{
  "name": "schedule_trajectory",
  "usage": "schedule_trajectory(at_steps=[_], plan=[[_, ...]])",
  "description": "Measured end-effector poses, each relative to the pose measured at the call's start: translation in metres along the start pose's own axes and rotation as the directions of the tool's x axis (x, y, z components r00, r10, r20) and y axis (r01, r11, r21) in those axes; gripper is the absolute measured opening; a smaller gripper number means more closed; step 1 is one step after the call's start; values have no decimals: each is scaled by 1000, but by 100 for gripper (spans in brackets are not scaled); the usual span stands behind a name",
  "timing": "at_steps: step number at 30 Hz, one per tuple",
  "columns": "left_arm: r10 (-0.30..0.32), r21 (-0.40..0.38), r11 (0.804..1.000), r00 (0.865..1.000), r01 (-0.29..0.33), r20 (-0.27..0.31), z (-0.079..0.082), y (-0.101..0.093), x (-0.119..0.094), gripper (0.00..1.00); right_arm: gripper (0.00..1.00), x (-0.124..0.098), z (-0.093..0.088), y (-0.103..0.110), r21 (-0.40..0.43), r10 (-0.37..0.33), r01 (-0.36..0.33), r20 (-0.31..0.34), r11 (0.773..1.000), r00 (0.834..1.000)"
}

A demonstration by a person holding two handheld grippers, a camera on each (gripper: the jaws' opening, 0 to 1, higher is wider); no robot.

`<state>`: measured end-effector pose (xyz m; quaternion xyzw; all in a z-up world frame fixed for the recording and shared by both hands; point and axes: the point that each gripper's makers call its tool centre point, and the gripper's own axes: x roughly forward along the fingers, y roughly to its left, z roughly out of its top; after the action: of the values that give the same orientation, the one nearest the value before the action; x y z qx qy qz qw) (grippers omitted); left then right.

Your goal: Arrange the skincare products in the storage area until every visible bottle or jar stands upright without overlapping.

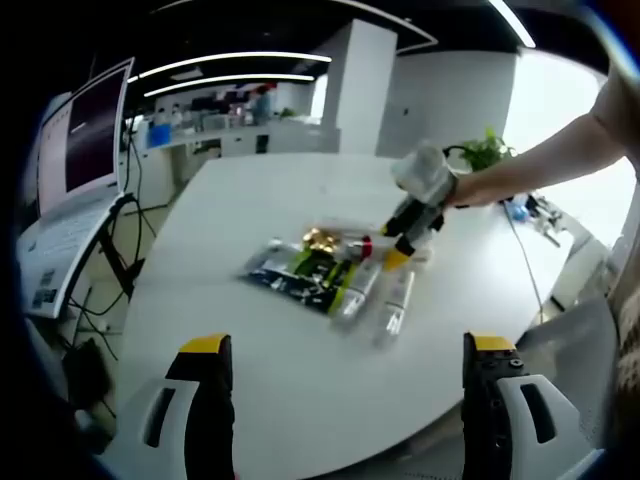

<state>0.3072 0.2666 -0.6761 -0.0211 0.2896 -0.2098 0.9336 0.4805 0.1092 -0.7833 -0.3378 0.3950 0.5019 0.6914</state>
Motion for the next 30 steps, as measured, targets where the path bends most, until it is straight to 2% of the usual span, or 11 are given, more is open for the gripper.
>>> schedule_trajectory(at_steps=[11, 16, 30], plan=[[1, -40, 999, 999, 0, 37, 7, 2, -4, 92, 29, -3, 0, -1, 4, -43, 43, 15, 999, 999], [4, -75, 997, 999, 0, 52, 9, 5, -4, 91, 28, -11, 3, 2, 18, -54, 54, 45, 998, 997], [2, -53, 999, 998, 1, 56, 11, 1, -5, 90, 28, -37, -6, 6, 102, -118, 106, 117, 989, 986]])
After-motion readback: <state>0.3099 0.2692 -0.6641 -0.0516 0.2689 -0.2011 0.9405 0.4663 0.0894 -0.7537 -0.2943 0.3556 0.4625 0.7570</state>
